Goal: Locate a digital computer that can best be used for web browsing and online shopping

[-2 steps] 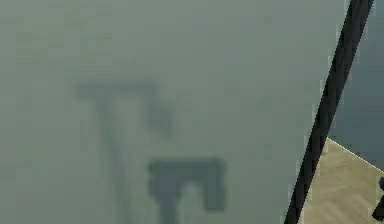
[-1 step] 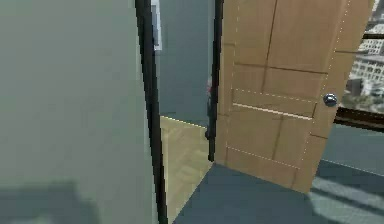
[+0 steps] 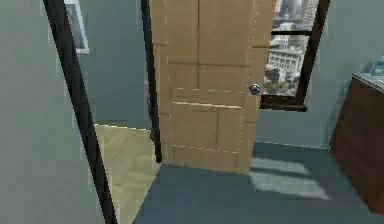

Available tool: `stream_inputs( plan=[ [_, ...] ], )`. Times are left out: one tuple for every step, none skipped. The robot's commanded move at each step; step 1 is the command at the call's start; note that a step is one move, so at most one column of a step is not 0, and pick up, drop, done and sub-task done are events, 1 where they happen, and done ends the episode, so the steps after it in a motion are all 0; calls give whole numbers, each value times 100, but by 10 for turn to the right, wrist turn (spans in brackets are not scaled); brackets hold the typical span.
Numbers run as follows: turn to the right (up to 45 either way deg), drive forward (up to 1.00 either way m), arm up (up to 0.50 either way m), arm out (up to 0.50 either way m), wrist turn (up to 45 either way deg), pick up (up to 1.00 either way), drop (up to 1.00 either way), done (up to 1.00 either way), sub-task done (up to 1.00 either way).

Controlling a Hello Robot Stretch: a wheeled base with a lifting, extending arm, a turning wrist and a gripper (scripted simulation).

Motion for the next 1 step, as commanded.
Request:
stream_inputs(
  plan=[
    [0, 90, 0, 0, 0, 0, 0, 0, 0]
  ],
)
